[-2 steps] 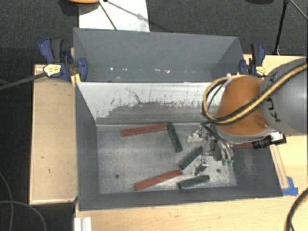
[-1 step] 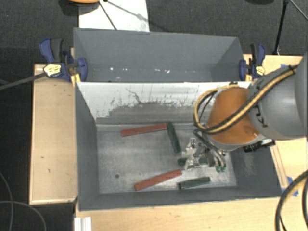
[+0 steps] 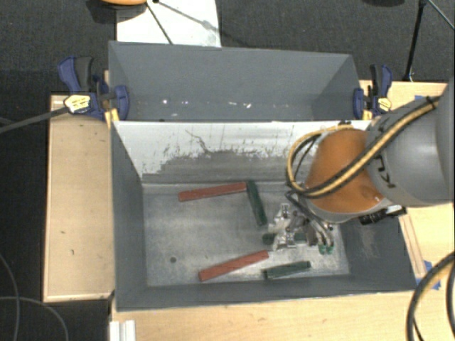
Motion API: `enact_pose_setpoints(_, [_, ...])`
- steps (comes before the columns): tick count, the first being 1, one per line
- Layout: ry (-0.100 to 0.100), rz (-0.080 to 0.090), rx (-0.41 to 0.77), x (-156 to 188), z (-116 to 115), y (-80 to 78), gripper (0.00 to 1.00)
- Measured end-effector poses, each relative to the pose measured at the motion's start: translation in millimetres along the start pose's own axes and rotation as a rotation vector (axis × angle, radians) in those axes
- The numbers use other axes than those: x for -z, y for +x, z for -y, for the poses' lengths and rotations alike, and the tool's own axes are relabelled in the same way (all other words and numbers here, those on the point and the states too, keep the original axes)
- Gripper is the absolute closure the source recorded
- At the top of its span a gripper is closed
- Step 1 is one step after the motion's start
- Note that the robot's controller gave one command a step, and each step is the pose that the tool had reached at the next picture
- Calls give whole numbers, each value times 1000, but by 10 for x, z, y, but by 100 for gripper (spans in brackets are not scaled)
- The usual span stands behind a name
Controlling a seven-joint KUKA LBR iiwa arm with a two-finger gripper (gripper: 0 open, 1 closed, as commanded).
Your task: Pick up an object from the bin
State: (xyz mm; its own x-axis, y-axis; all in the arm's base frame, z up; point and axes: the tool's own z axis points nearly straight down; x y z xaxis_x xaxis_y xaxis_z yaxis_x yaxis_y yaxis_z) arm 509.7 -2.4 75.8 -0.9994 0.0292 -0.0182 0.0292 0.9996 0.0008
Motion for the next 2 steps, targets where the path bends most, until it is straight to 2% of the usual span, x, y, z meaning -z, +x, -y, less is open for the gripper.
enact_pose_setpoints(1, [0,-22,59,82,36,-109,100])
enact_pose_setpoints(2, [1,-16,16,1571,103,89,100])
